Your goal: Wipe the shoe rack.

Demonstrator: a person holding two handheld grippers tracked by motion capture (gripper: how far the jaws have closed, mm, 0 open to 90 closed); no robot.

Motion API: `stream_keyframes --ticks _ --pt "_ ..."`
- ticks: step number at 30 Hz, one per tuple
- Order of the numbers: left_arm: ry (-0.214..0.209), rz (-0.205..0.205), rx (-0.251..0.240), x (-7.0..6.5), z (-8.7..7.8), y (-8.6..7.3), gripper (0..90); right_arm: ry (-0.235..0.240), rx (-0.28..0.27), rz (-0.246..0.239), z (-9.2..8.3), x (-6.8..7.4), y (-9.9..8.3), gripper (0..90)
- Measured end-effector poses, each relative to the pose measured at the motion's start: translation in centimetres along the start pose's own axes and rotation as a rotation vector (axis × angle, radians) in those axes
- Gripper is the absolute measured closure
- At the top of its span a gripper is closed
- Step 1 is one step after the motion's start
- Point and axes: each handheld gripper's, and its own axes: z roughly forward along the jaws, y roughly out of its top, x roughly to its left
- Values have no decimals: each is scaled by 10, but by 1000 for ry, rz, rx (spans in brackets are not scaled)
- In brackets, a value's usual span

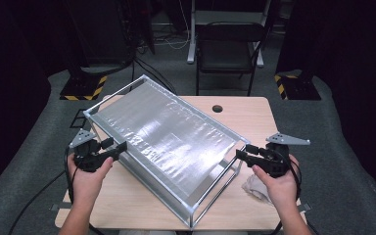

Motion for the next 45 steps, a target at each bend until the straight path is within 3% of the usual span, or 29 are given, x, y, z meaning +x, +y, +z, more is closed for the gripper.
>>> stream_keyframes --ticks 2,5,10,14,20,24,29,38,45 --pt "-4 21 10 0 -1 5 466 -2 2 -6 1 -2 1 485" --pt "-20 48 -12 4 -1 12 425 -14 5 1 3 0 1 472" --pt "-34 37 -5 11 8 17 389 6 -3 16 0 4 -4 456" --pt "-41 59 -6 12 12 16 383 47 19 22 -2 7 -6 443" --pt "-50 83 -12 8 15 12 385 72 26 20 0 13 -8 414" --pt "-47 106 5 4 17 10 386 100 39 57 1 13 -10 394" --pt "-64 82 -13 6 17 8 387 122 45 91 3 11 -13 377" --pt "-65 98 -25 3 20 5 387 171 59 140 10 13 -14 329" --pt "-66 100 -27 0 18 3 386 155 82 132 17 17 -11 330"
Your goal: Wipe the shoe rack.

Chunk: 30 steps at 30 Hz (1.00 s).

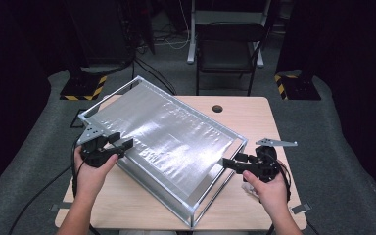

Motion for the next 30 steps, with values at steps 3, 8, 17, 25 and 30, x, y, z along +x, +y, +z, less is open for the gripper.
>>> stream_keyframes --ticks 3,8,17,25,30 --pt "-14 3 5 -2 -3 -1 386 -16 -1 -5 1 -2 3 341" --pt "-36 11 15 -8 -7 -3 385 -55 0 -19 0 -9 10 362" --pt "-63 36 18 -24 -17 -11 378 -127 -1 -41 11 -23 28 419" --pt "-55 66 3 -42 -18 -19 377 -194 -14 -70 20 -28 39 385" --pt "-52 64 2 -44 -18 -19 377 -161 -7 -71 14 -20 30 355"
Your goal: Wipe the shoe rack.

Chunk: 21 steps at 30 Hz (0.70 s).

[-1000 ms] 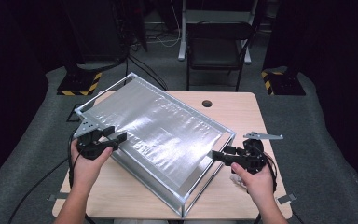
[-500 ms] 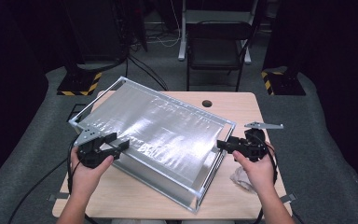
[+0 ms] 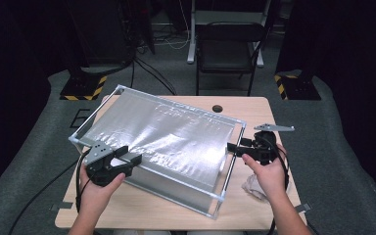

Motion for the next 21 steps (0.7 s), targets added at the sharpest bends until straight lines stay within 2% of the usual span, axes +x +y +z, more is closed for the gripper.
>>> stream_keyframes --ticks 2,5,11,21 --pt "-5 -1 -5 1 1 0 377 27 10 1 -5 6 -6 350" --pt "-12 -3 -7 1 2 0 378 61 33 -26 -8 16 -15 350" --pt "-19 -1 2 1 4 1 378 108 64 -50 -12 30 -28 375" --pt "-23 8 11 -1 5 3 374 135 61 -8 -20 26 -27 428"
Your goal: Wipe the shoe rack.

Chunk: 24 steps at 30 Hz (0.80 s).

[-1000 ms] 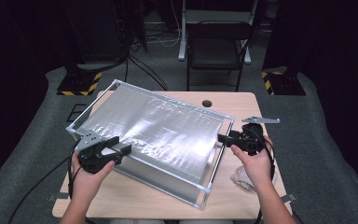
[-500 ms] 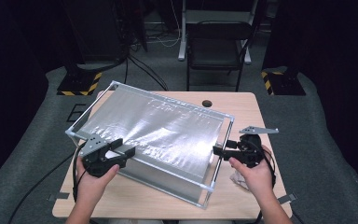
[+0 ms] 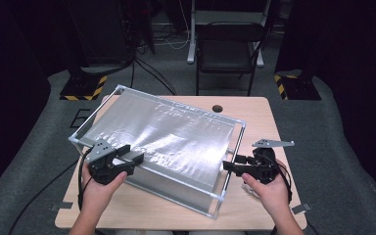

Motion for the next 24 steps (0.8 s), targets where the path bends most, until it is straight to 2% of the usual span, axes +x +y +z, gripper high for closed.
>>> stream_keyframes --ticks 5,10,13,18,19,24 --pt "-21 23 13 -5 -2 1 347 -19 -4 7 0 -9 6 461" --pt "-44 22 4 -11 -4 2 327 -73 -18 2 1 -20 15 489" --pt "-54 45 20 -15 -5 2 298 -100 -17 8 4 -26 22 507" --pt "-68 61 20 -21 -6 2 297 -117 -30 21 7 -32 27 526" --pt "-68 63 22 -21 -6 2 296 -117 -32 10 8 -33 27 526" --pt "-58 54 12 -22 -5 -1 296 -104 -28 6 11 -28 24 518"
